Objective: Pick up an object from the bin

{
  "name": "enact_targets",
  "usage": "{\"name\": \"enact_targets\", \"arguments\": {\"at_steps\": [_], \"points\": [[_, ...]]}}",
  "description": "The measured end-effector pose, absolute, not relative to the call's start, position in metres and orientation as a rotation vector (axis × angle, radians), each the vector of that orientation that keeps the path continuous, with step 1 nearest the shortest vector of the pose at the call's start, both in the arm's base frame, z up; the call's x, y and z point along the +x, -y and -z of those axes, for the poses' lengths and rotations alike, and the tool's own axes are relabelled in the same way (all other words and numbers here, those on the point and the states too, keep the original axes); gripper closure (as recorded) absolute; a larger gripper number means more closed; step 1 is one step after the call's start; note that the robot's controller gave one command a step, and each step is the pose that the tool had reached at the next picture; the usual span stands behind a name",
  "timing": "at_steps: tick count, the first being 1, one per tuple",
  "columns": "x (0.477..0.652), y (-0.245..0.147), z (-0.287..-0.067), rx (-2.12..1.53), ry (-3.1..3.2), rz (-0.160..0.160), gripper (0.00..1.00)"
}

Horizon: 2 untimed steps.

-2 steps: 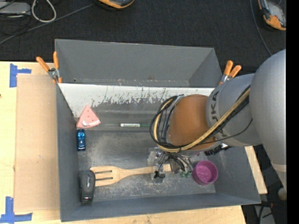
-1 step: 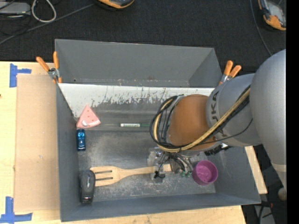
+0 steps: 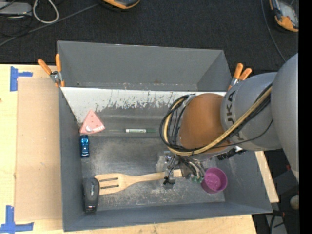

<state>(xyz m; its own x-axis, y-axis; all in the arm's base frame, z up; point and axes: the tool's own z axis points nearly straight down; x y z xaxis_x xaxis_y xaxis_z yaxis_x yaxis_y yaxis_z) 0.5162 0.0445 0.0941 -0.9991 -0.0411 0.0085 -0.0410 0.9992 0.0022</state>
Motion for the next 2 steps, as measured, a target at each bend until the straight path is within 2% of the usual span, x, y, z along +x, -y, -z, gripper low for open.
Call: {"name": "enact_targets", "arguments": {"at_steps": [2], "points": [[0.517,-0.044,-0.152,0.069,3.133,0.004,1.0]]}}
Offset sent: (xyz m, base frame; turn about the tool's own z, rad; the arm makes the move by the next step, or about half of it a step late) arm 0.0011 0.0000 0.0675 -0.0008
